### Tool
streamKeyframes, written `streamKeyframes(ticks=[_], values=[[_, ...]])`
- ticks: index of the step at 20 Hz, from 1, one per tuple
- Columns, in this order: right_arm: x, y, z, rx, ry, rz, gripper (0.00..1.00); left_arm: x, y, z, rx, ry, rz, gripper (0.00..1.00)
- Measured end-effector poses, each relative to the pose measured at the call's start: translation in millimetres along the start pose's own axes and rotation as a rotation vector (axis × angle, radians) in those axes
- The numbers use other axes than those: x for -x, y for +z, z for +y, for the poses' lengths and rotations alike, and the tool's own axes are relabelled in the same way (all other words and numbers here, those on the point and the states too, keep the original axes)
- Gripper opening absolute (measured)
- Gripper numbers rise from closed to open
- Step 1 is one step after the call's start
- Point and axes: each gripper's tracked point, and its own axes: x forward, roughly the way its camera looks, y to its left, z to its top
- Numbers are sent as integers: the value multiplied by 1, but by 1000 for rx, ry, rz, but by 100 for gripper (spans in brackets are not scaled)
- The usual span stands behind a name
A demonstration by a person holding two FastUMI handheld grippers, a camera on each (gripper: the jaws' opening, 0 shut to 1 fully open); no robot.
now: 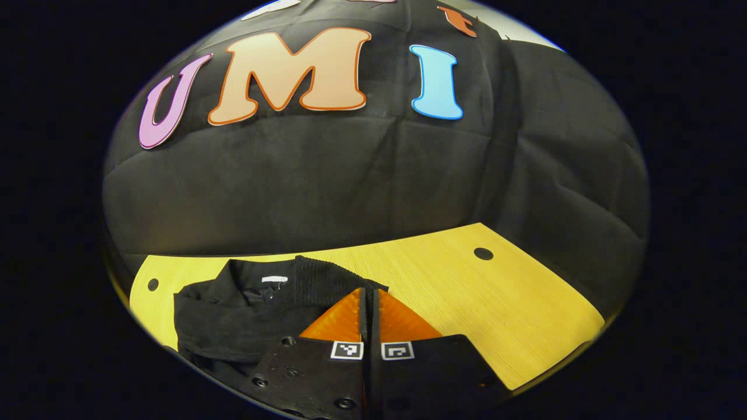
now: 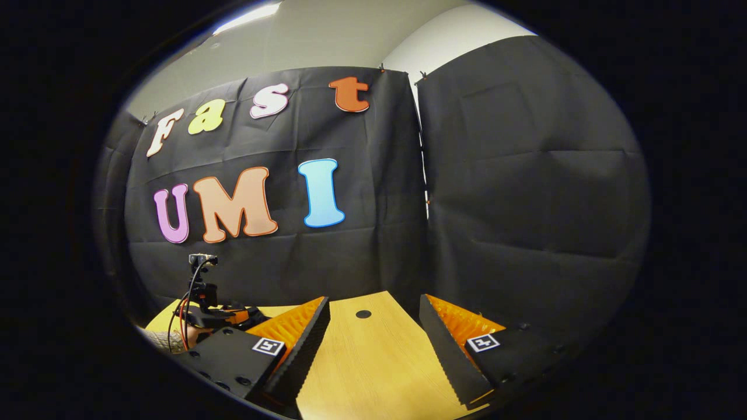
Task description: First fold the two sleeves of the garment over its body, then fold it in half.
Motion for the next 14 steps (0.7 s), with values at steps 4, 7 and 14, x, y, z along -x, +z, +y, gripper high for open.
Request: streamKeyframes(ticks=[4,7,14], values=[[4,-6,4,-25,25,15,97,-3,-8,-29,57,-101,27,25],[5,-13,10,-13,40,24,97,5,0,-35,2,-87,9,95],[14,-31,56,-55,141,56,97,70,17,-29,-104,-74,-89,96]])
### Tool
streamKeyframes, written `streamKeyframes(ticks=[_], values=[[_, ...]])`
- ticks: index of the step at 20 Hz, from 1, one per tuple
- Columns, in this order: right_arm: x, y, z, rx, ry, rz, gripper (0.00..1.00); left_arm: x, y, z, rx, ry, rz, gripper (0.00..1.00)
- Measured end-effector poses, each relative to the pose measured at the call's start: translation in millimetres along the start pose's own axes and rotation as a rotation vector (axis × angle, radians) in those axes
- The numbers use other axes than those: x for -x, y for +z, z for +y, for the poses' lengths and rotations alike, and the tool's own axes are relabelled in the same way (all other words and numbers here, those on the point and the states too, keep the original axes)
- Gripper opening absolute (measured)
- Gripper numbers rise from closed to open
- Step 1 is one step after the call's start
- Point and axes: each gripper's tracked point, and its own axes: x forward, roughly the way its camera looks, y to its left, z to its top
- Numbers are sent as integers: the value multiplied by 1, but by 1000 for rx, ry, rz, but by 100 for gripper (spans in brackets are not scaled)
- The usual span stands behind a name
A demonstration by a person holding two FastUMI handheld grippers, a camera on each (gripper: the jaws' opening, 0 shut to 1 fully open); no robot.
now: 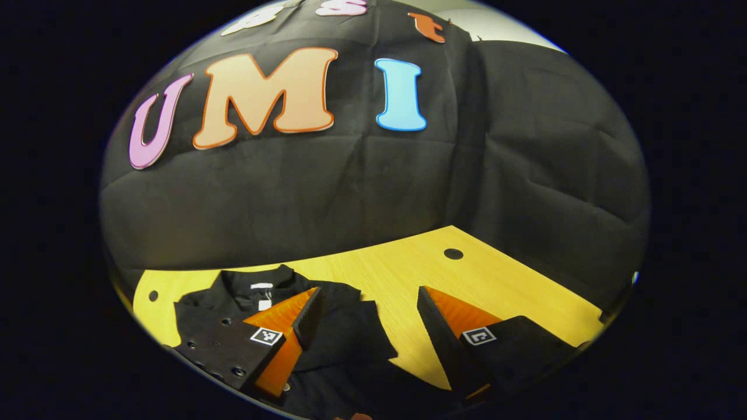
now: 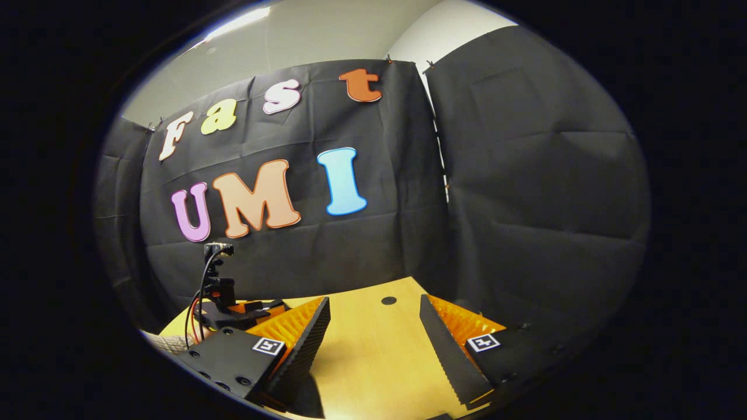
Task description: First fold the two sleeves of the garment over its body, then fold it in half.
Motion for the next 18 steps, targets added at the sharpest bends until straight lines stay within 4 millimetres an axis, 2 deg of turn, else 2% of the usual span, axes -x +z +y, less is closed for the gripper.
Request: streamKeyframes(ticks=[3,6,7,9,10,11,12,13,17,18], values=[[2,-18,33,-3,73,33,98,51,8,24,38,61,-53,94],[1,-44,68,24,143,76,94,112,3,68,62,178,-107,94],[2,-54,81,30,166,97,98,131,-3,83,62,222,-123,94],[5,-78,107,32,216,151,98,167,-34,114,58,307,-81,92],[8,-89,119,34,238,178,94,183,-52,127,65,339,-45,92],[9,-100,131,45,253,198,98,200,-69,136,81,363,-14,93],[9,-113,140,63,261,218,98,217,-92,146,104,391,12,94],[9,-127,147,84,267,241,98,231,-107,153,137,425,28,93],[11,-194,160,167,267,373,98,276,-173,167,245,515,139,94],[12,-210,159,191,260,411,98,287,-180,166,253,534,177,94]])
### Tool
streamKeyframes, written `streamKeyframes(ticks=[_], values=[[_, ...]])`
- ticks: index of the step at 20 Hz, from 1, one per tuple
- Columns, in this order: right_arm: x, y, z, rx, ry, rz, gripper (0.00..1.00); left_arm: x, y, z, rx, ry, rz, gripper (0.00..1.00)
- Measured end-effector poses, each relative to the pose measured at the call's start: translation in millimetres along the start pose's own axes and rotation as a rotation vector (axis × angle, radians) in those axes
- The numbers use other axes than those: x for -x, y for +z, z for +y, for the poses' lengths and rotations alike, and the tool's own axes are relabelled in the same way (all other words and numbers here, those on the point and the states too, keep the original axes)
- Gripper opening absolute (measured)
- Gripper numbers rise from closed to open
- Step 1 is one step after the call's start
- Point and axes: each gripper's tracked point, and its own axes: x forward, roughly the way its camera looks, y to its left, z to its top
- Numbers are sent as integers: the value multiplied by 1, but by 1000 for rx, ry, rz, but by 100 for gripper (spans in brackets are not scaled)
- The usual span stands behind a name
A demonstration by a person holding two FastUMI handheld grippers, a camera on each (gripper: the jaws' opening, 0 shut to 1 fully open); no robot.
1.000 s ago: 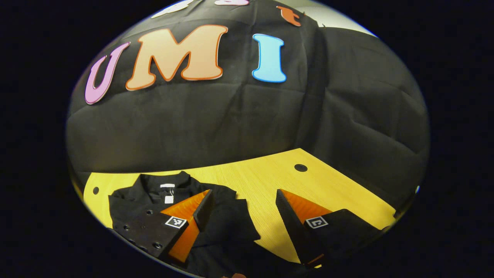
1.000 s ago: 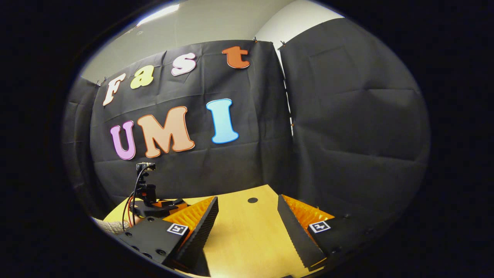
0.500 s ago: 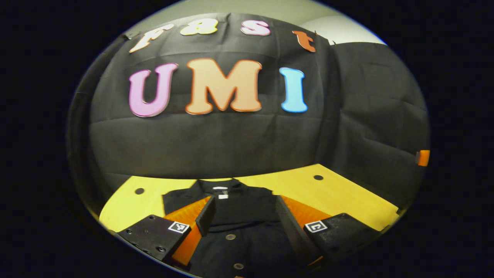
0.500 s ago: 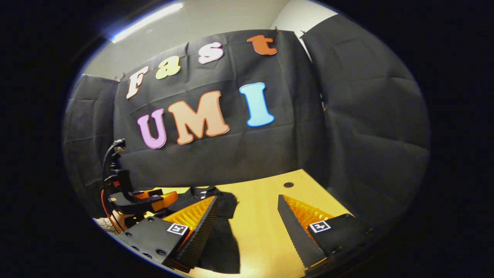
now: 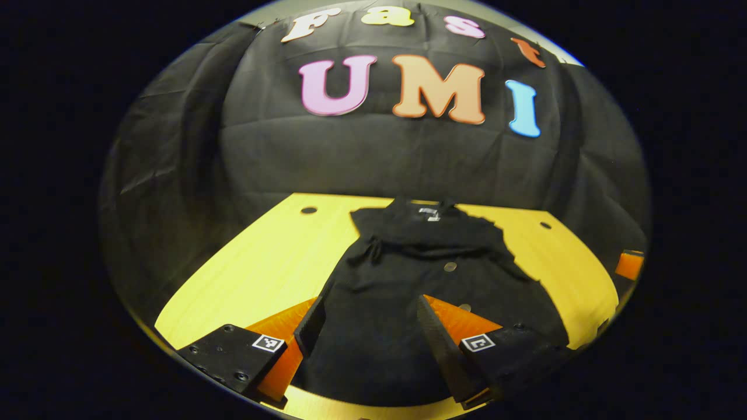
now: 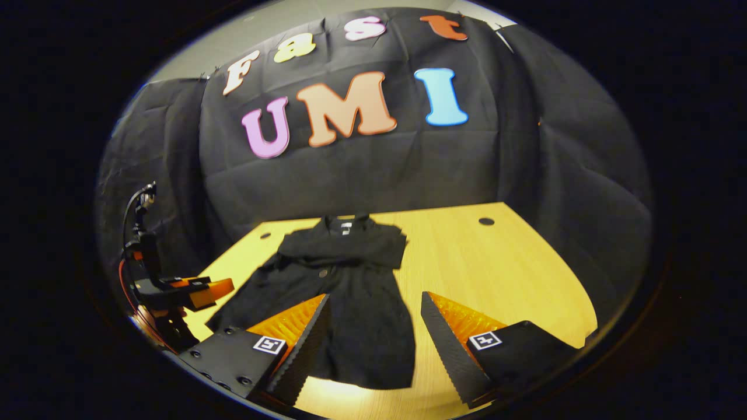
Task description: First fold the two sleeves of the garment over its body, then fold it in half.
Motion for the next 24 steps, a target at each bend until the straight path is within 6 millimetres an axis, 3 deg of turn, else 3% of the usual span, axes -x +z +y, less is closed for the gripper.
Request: streamKeyframes(ticks=[4,6,7,8,14,15,16,19,20,24], values=[[-18,-65,3,31,-25,155,93,13,-53,22,-51,18,146,95],[-21,-89,4,25,-37,224,98,14,-74,34,-78,43,207,95],[-24,-96,2,26,-43,247,94,12,-82,38,-78,56,228,95],[-23,-101,1,28,-51,265,99,10,-87,38,-69,56,244,95],[-32,-127,0,32,-70,349,98,17,-119,46,-48,46,344,96],[-32,-129,1,31,-70,363,94,21,-121,46,-41,44,355,96],[-32,-131,1,32,-72,376,99,18,-116,46,-53,41,337,97],[-33,-129,-1,45,-77,367,99,19,-121,46,-53,35,343,96],[-33,-130,-1,49,-69,368,94,20,-120,46,-49,33,332,96],[-34,-129,0,58,-47,378,98,21,-121,41,-53,15,287,97]])
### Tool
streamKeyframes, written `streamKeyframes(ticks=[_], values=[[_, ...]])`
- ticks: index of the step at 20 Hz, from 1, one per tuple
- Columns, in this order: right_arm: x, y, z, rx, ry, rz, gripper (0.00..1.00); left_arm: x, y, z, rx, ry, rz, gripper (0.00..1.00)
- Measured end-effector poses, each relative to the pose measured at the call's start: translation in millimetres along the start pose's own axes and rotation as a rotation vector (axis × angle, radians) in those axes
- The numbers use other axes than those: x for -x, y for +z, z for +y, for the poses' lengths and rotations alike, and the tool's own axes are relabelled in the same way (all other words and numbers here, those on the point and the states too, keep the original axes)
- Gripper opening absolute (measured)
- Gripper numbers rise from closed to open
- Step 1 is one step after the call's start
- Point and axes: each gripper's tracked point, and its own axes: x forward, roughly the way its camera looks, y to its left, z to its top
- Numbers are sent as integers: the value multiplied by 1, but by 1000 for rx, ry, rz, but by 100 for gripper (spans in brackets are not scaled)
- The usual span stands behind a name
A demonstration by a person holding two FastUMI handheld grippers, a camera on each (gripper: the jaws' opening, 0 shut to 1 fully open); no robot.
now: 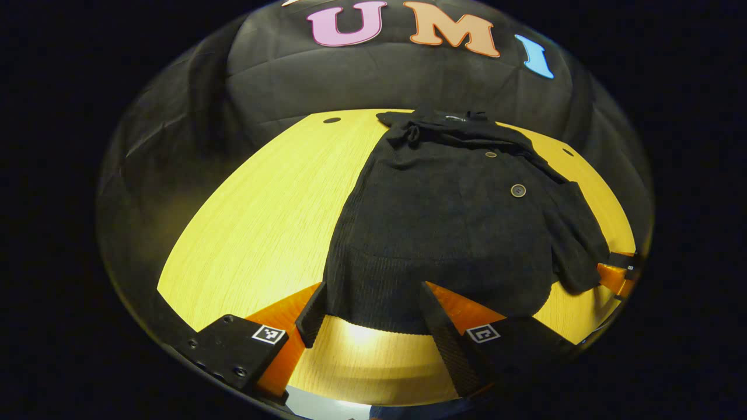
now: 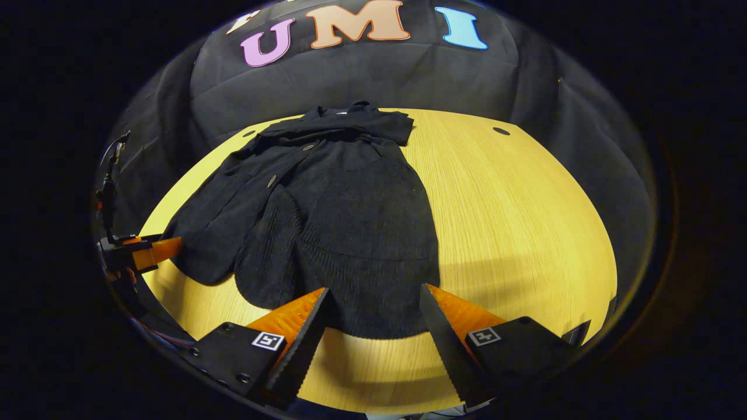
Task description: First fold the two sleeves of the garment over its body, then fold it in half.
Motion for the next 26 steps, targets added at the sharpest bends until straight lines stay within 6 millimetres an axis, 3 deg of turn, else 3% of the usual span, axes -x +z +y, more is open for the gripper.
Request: streamKeyframes(ticks=[2,3,4,7,8,9,10,11,18,19,23,26], values=[[1,0,5,-2,6,18,91,-2,0,-6,-23,-20,-3,90],[0,-1,6,-2,8,27,90,-4,0,-11,-34,-32,-2,80],[0,-2,9,-7,23,38,87,-5,0,-15,-43,-42,6,77],[0,2,27,-105,80,43,31,-4,1,-21,-65,-71,28,44],[1,-1,26,-119,86,51,29,-3,2,-23,-68,-75,25,39],[2,0,25,-115,73,51,34,-6,4,-26,-54,-77,19,25],[3,-1,25,-103,70,55,31,-6,6,-26,-50,-85,20,12],[0,1,25,-79,59,59,20,-6,5,-28,-41,-96,20,7],[0,1,27,-20,24,81,7,-4,7,-29,75,-140,27,0],[-1,1,27,-23,27,89,0,-3,6,-29,63,-138,29,0],[2,3,32,30,5,69,3,-2,9,-30,9,-130,32,0],[12,23,41,12,29,14,0,5,26,-32,7,-147,7,0]])
